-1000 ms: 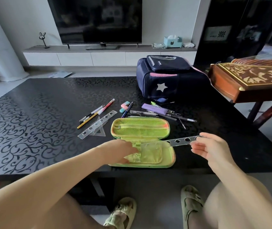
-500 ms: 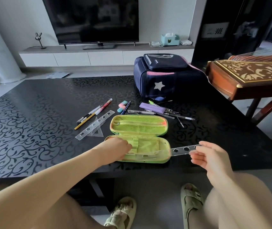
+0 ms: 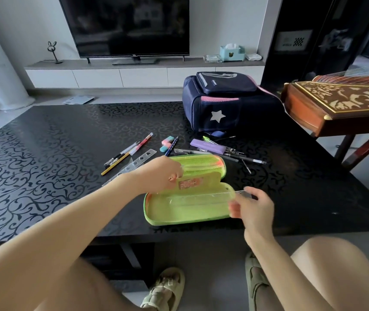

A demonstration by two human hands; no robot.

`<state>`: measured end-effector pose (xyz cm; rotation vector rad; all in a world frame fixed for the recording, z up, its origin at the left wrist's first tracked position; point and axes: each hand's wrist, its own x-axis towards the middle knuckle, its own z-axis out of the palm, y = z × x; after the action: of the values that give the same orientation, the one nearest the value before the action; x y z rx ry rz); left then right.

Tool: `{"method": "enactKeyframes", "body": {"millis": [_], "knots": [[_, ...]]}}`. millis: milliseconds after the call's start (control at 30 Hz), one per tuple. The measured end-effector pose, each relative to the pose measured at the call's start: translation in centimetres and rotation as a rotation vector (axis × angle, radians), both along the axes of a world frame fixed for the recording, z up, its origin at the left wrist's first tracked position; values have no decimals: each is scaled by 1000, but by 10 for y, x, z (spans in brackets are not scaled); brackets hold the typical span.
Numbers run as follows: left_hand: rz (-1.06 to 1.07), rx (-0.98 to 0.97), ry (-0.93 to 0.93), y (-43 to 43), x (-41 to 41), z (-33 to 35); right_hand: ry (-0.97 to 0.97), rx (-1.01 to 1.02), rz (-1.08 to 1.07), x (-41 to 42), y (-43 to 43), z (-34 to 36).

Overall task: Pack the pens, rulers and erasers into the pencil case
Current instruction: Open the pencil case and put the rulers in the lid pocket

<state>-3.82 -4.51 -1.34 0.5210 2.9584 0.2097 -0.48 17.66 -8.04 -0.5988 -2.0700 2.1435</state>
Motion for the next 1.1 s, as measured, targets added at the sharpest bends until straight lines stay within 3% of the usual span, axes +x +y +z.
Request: {"method": "enactKeyframes", "body": {"millis": [233,333,533,600,700,767,967,1100], "knots": [[38,25,-2,-3,-1,1,60,1171,202,-8,-9,-10],[46,46,5,-5,2,-2,83,1458,290,-18,-1,-16],[37,32,-9,-4,9,-5,533,1141,426,-47,-7,-2],[51,51,20,-3,16,0,477,1063,517,-59,-11,5],[42,96,229,2,33,2,278,872,622,-77,-11,13],[-12,19,263,12,46,-4,201,744,622,-85,-12,17],[-90,-332,25,33,38,-45,106,685,598,-95,-17,13],[26,-339,-70,47,23,-57,102,667,619,-97,-13,8]]}}
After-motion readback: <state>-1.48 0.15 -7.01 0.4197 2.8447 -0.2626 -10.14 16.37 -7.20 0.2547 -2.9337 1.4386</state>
